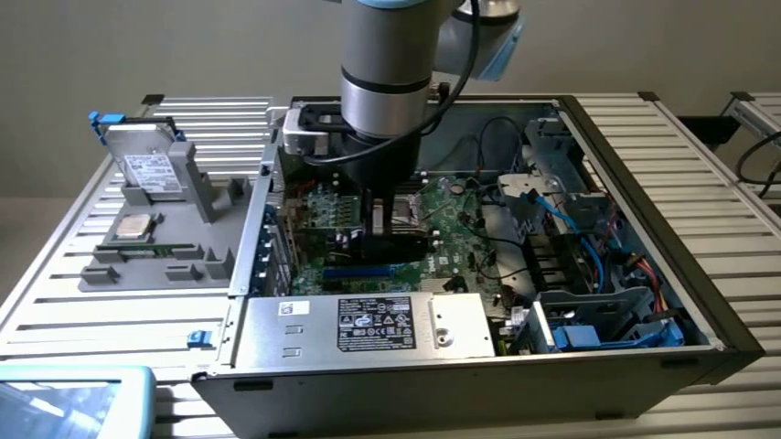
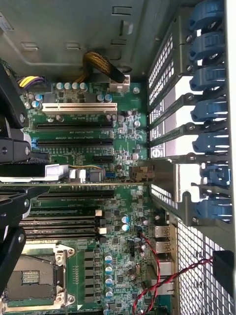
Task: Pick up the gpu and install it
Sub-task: 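Insert the gpu into the slot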
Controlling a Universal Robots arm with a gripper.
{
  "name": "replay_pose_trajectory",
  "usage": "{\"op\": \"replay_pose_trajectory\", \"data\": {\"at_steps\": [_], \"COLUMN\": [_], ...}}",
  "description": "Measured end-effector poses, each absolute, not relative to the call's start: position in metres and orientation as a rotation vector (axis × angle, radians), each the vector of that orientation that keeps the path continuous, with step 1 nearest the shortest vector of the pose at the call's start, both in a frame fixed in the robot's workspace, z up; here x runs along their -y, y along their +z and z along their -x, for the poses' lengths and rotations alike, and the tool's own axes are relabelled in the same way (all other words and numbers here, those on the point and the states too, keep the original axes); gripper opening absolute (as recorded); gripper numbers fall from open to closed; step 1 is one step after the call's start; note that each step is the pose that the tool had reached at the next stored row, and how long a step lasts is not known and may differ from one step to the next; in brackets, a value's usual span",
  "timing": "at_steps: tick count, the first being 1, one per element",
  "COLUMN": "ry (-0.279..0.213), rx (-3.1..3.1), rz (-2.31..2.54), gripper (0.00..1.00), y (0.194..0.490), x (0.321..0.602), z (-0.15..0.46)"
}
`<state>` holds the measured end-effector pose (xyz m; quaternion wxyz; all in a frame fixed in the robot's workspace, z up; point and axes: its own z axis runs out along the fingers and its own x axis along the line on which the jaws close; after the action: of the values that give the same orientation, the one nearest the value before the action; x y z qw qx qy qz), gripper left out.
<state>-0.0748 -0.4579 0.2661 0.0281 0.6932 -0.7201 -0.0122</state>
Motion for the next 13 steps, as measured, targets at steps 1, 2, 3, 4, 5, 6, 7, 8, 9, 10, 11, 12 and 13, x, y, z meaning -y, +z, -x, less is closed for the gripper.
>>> {"op": "replay_pose_trajectory", "data": {"at_steps": [1, 2, 3, 4, 5, 6, 7, 8, 9, 10, 11, 12, 13], "ry": [-0.039, -0.04, -0.041, -0.042, -0.043, -0.043, -0.043, -0.044, -0.044, -0.044, -0.045, -0.045, -0.045], "rx": [2.223, 2.224, 2.224, 2.224, 2.224, 2.225, 2.225, 2.225, 2.225, 2.225, 2.225, 2.225, 2.225], "rz": [-2.14, -2.141, -2.141, -2.142, -2.142, -2.142, -2.142, -2.142, -2.143, -2.143, -2.143, -2.143, -2.143], "gripper": [0.28, 0.28, 0.28, 0.28, 0.28, 0.28, 0.28, 0.28, 0.28, 0.28, 0.28, 0.28, 0.28], "y": [0.2651, 0.2641, 0.2634, 0.2626, 0.2619, 0.2613, 0.2606, 0.2598, 0.2586, 0.2575, 0.2567, 0.256, 0.2553], "x": [0.4582, 0.4585, 0.4586, 0.4587, 0.4587, 0.4588, 0.4591, 0.4593, 0.4595, 0.4596, 0.4596, 0.4597, 0.4596], "z": [0.0755, 0.0762, 0.077, 0.078, 0.0791, 0.08, 0.0807, 0.0808, 0.0809, 0.081, 0.081, 0.0812, 0.0814]}}
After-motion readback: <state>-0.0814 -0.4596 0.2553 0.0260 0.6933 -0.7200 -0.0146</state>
